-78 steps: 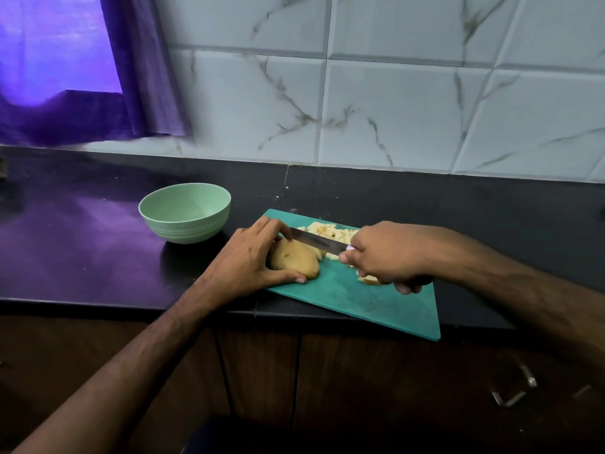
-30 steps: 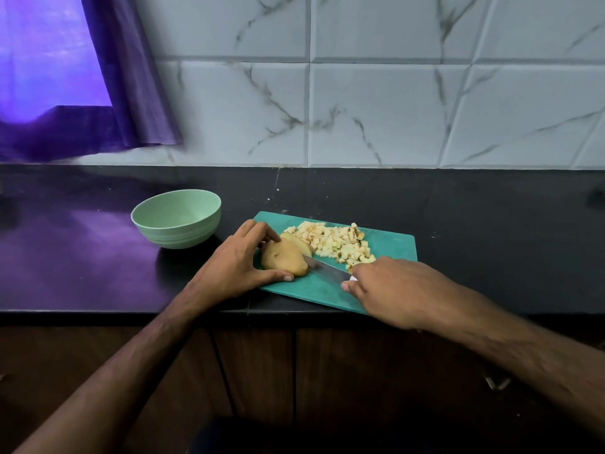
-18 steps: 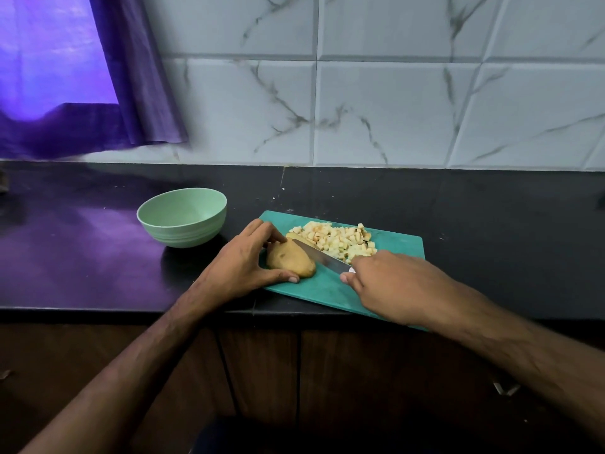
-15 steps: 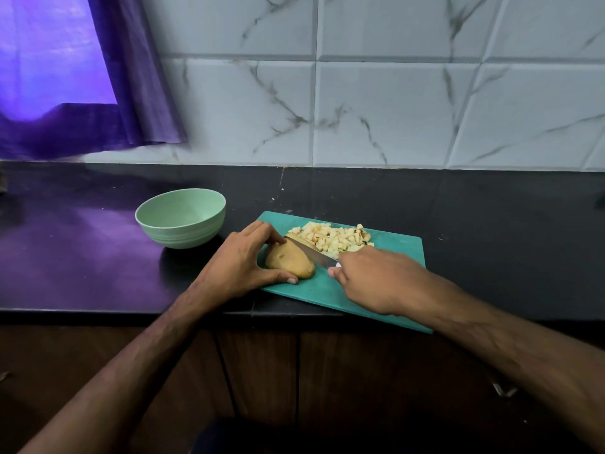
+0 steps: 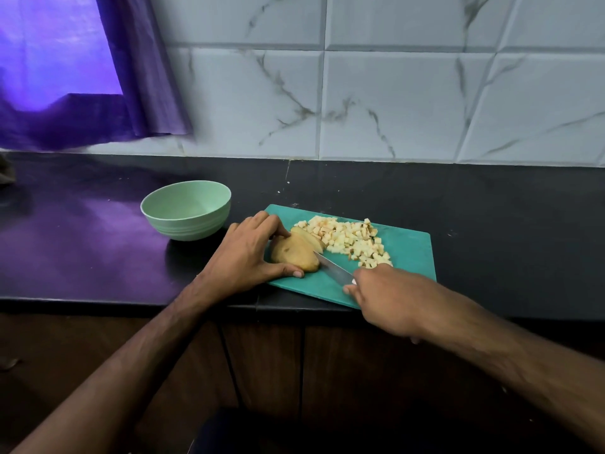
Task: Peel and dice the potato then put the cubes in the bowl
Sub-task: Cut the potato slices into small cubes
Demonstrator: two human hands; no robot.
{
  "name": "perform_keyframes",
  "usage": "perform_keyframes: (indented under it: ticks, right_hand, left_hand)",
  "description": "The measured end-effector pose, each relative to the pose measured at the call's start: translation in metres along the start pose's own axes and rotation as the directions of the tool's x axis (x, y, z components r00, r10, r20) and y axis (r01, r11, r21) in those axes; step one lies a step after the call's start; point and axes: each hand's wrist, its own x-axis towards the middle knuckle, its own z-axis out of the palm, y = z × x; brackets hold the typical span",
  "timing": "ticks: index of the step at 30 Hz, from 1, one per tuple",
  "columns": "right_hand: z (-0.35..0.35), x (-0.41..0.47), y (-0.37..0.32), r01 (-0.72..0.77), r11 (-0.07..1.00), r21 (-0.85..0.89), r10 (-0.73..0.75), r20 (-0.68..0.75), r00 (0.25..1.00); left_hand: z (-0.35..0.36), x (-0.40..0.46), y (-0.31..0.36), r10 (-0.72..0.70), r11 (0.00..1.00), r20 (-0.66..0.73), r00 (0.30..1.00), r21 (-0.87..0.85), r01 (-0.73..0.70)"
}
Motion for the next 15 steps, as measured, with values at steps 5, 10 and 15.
perform_keyframes:
  ticks: [5,10,15]
  right_hand:
    - [-0.006,0.002,0.004,0.015,0.992,-0.125,-0.023,-0.066,0.998]
    - [-0.024,0.007,0.009,-0.028,0.993,-0.119,0.017,-0.095,0.995]
    - [-0.035,0.005,0.006,-0.028,1.000,-0.014,0.025,-0.170,0.985]
  left_hand:
    - [0.000,-0.001,0.000,0.012,0.999,-0.007,1.000,-0.030,-0.013]
    - [-0.001,-0.003,0.003,-0.011,1.000,-0.002,1.000,0.020,0.011]
    - [-0.002,-0.008,0.005,-0.018,0.999,-0.009,1.000,0.049,0.019]
